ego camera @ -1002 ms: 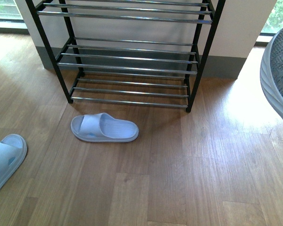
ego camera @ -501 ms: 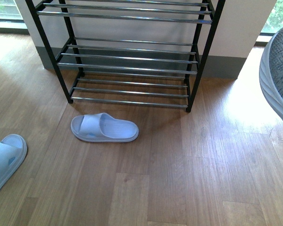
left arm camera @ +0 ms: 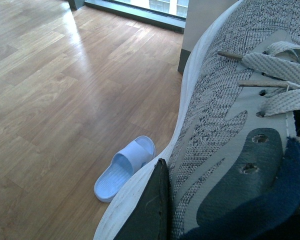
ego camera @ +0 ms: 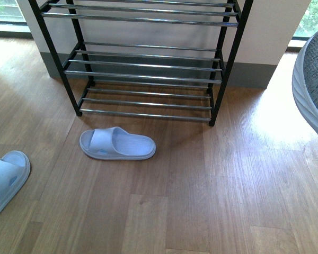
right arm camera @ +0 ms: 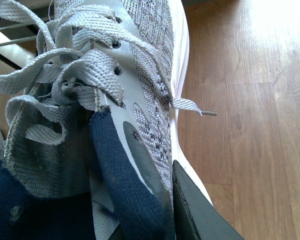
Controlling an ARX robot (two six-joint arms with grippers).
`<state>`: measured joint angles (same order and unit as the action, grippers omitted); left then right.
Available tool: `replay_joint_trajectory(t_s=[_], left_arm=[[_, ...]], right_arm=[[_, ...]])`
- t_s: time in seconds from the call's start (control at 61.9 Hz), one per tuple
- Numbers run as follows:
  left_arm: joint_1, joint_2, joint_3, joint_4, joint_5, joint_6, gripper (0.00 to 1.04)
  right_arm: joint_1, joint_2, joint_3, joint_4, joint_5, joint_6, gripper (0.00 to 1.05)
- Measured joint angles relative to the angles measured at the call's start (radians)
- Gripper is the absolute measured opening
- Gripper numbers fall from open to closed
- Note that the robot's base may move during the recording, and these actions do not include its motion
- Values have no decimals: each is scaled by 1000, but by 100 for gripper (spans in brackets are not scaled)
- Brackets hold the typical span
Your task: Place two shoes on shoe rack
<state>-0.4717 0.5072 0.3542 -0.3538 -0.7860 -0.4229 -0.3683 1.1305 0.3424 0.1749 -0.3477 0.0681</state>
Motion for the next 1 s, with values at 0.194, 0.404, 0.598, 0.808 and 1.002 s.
replay_joint_trajectory(t_s=[0.194,0.404,0.598,0.808,1.002], left_arm=[[0,0,0,0,0,0,2],[0,0,0,0,3,0,2],[-2,0,0,0,0,0,2],[-2,0,0,0,-5,0,2],[-2,2,0,0,-5,0,2]], right_arm=[[0,0,0,0,0,0,2],[-1,0,0,0,7,0,2],[0,0,0,0,2,0,2],[2,0,0,0,-2,0,2],[2,2,0,0,-6,0,2]])
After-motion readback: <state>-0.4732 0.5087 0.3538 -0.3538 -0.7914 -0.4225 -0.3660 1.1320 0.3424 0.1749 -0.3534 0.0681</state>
